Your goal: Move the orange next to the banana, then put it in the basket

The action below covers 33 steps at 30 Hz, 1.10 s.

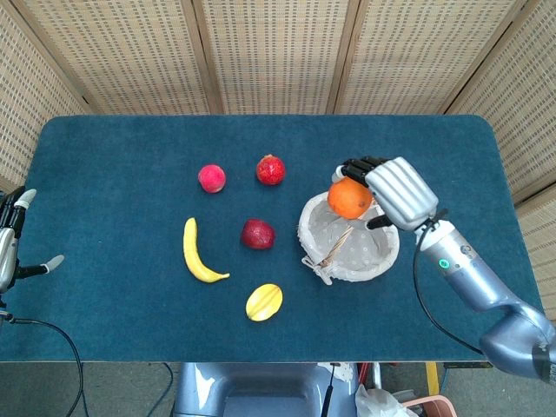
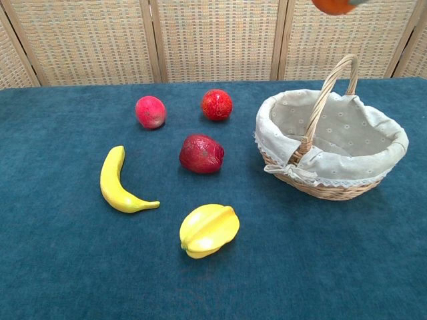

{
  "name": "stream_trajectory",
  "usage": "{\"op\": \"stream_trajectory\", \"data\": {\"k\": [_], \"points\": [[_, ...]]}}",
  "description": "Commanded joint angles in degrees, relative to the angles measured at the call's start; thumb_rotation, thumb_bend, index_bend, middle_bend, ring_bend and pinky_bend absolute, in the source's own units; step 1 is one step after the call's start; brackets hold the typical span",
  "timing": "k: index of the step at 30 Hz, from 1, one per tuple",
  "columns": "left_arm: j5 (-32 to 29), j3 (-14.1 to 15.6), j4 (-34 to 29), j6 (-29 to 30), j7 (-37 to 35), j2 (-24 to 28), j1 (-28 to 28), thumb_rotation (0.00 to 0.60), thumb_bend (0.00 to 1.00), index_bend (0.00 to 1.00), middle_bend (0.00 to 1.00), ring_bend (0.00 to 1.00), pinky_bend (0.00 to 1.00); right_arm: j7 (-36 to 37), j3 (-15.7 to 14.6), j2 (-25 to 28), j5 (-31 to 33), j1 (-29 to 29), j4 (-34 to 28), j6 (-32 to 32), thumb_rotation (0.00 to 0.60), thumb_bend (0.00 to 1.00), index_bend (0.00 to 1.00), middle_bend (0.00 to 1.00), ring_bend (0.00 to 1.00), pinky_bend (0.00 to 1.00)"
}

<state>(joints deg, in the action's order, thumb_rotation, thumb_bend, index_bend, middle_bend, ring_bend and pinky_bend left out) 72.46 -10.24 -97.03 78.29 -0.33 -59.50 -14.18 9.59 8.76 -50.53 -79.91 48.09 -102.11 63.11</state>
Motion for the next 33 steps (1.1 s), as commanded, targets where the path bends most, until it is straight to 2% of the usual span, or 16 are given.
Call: {"op": "stream_trajectory", "data": {"k": [1, 5, 9, 17, 27, 28, 30, 32, 33], "points": [[-0.29, -0.35, -0.52, 0.28, -0.03, 0.57, 0.17, 0.6, 0.0, 0.0, 0.0, 0.0, 0.0, 4.1, -4.18, 1.33, -6.78, -5.27, 2.1, 3.56, 0.6, 0.33, 0.51, 0.52, 0.39, 0.54], [-0.2, -0.68, -1.31, 0.97, -0.14, 1.09, 0.47, 0.6, 0.0, 0.0, 0.0, 0.0, 0.0, 6.06, -6.19, -0.3, -9.95, -8.01, 4.86, 4.91, 0.6, 0.33, 0.51, 0.52, 0.39, 0.54], [-0.09, -0.54, -1.61, 0.93, 0.05, 1.29, 0.61, 0.6, 0.0, 0.0, 0.0, 0.0, 0.0, 6.76, -6.75, -2.57, -11.31, -9.24, 7.49, 5.33, 0.6, 0.33, 0.51, 0.52, 0.39, 0.54], [0.18, -0.48, -1.5, 0.62, -0.36, 1.44, 0.63, 0.6, 0.0, 0.0, 0.0, 0.0, 0.0, 5.72, -5.05, -9.47, -9.85, -8.13, 13.03, 2.19, 0.6, 0.33, 0.51, 0.52, 0.39, 0.54], [-0.69, -0.73, -0.76, -0.15, -1.15, 1.58, 0.63, 0.6, 0.0, 0.0, 0.0, 0.0, 0.0, 6.24, -5.03, -13.76, -11.74, -9.78, 17.44, 4.94, 0.6, 0.33, 0.51, 0.5, 0.39, 0.54], [-0.65, -0.72, -0.8, -0.19, -1.1, 1.57, 0.6, 0.6, 0.0, 0.0, 0.0, 0.0, 0.0, 6.32, -5.29, -14.27, -12.31, -9.84, 18.12, 5.04, 0.6, 0.32, 0.49, 0.46, 0.39, 0.53], [-0.6, -0.7, -0.85, -0.21, -1.05, 1.57, 0.59, 0.6, 0.0, 0.0, 0.0, 0.0, 0.0, 6.72, -5.49, -14.68, -12.81, -9.84, 18.75, 5.02, 0.6, 0.22, 0.4, 0.33, 0.32, 0.47], [-0.46, -0.67, -0.99, -0.15, -0.91, 1.55, 0.59, 0.6, 0.0, 0.0, 0.0, 0.0, 0.0, 7.77, -5.78, -14.93, -13.23, -9.66, 19.18, 4.38, 0.6, 0.06, 0.24, 0.15, 0.15, 0.32], [-0.44, -0.67, -1.03, -0.12, -0.84, 1.53, 0.6, 0.6, 0.0, 0.0, 0.0, 0.0, 0.0, 8.02, -5.82, -14.91, -13.23, -9.59, 19.22, 4.07, 0.6, 0.03, 0.2, 0.1, 0.1, 0.27]]}}
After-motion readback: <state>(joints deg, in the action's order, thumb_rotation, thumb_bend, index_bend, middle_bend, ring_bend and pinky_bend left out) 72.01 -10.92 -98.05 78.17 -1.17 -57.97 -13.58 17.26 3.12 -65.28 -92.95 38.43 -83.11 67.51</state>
